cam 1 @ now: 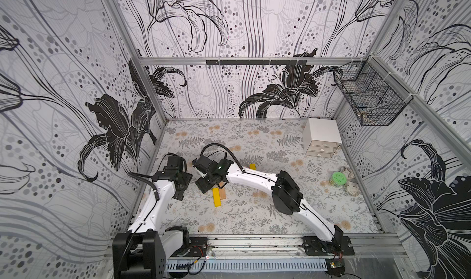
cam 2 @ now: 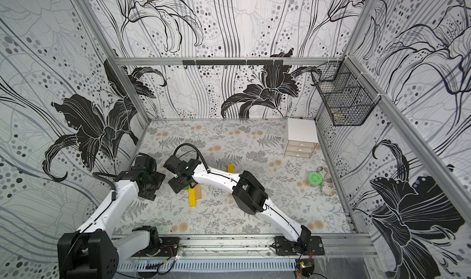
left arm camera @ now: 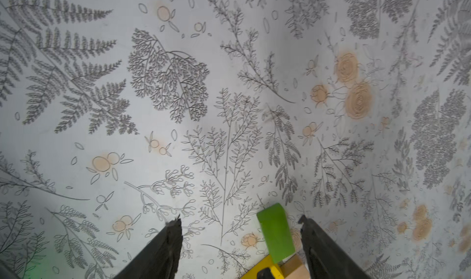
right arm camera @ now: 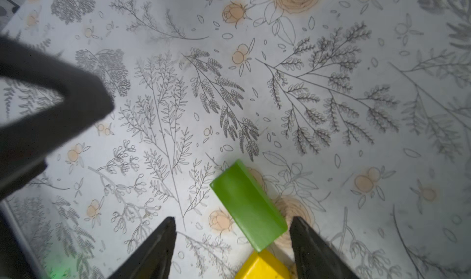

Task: Assemble the letter h with building blocks
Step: Pick up the building block from the center of the board.

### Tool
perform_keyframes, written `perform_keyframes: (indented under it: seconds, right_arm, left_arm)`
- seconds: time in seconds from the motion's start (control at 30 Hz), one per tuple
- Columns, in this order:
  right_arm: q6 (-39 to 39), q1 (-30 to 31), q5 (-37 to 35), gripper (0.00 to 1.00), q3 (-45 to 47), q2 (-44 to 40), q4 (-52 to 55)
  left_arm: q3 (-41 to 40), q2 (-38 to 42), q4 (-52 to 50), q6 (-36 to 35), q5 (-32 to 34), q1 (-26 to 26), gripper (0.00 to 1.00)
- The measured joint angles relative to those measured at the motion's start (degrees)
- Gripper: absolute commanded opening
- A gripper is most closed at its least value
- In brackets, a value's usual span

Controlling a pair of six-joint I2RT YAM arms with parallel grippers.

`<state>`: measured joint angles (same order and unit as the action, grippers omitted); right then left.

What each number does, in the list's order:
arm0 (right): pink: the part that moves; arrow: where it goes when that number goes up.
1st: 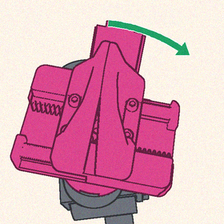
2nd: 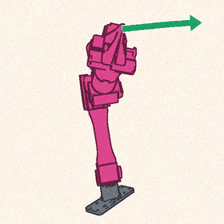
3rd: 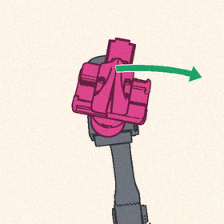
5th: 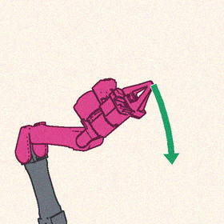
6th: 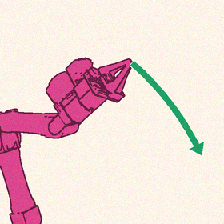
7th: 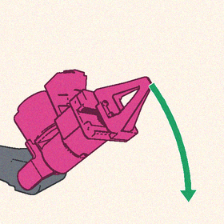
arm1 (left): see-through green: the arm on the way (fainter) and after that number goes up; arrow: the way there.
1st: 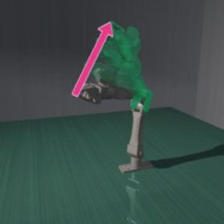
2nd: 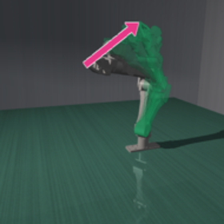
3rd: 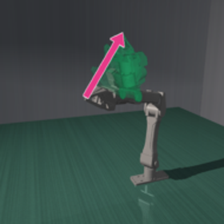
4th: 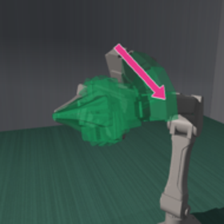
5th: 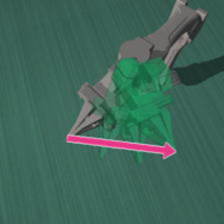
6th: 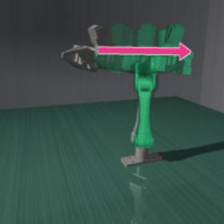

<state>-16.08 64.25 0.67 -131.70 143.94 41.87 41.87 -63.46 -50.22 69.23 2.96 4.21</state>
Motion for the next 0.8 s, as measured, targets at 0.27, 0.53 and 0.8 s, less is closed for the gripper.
perform_keyframes:
  seconds: [0.27,0.53,0.8]
  right_arm:
    - [2.71,-0.04,1.25,0.69,-4.46,4.96,3.67]
    - [4.24,-0.04,1.29,0.46,-10.45,8.55,6.45]
    - [4.52,-0.04,-0.39,0.14,-10.91,8.70,7.23]
  left_arm:
    - [-1.16,1.36,-1.01,-0.42,-0.79,0.26,0.71]
    - [-2.38,2.67,-0.79,-0.87,-2.51,0.31,0.65]
    - [-3.65,5.09,-0.76,-1.51,-3.58,0.31,0.62]
